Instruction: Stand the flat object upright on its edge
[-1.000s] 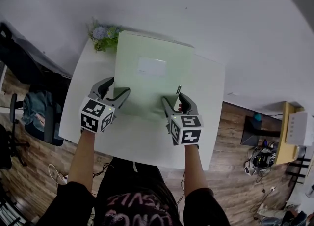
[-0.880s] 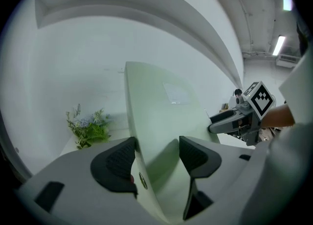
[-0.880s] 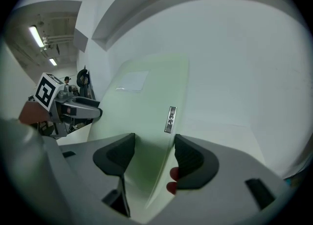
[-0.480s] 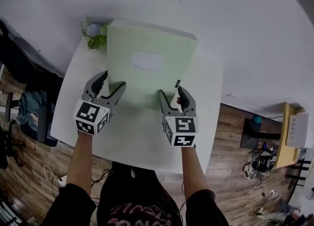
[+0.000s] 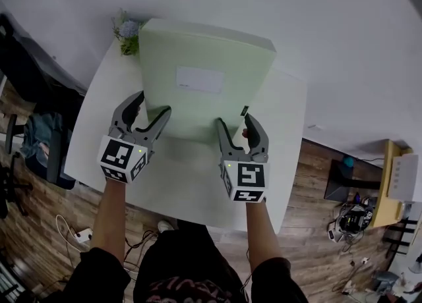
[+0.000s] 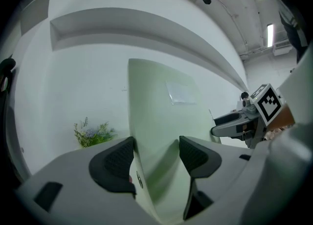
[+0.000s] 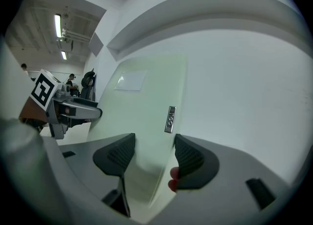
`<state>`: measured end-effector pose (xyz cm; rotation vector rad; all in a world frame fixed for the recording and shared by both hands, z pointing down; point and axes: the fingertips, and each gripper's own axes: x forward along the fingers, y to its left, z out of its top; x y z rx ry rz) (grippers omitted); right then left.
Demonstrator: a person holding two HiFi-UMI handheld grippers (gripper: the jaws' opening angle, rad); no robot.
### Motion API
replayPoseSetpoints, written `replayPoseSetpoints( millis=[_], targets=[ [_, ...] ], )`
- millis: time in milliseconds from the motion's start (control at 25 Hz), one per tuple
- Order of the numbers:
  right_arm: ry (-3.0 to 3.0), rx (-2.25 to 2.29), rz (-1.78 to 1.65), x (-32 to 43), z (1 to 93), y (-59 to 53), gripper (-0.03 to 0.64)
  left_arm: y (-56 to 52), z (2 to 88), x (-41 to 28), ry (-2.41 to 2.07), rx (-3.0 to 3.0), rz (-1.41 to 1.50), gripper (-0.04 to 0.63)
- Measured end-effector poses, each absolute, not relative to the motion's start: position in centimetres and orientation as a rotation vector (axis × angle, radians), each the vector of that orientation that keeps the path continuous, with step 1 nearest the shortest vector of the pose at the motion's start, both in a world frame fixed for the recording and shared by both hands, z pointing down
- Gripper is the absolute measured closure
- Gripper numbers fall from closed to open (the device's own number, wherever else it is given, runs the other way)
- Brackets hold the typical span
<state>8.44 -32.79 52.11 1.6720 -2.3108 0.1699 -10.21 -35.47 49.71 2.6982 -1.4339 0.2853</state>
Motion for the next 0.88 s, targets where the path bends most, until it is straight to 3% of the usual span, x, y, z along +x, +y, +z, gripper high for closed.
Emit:
replayPoseSetpoints(
  millis=[880],
  targets=[
    [-2.260,1.749,0.101,7.9,52.5,-28.4,0.342,-31.1,49.9,-10.5,-1.442,2.767,0.274,0.296]
  ],
)
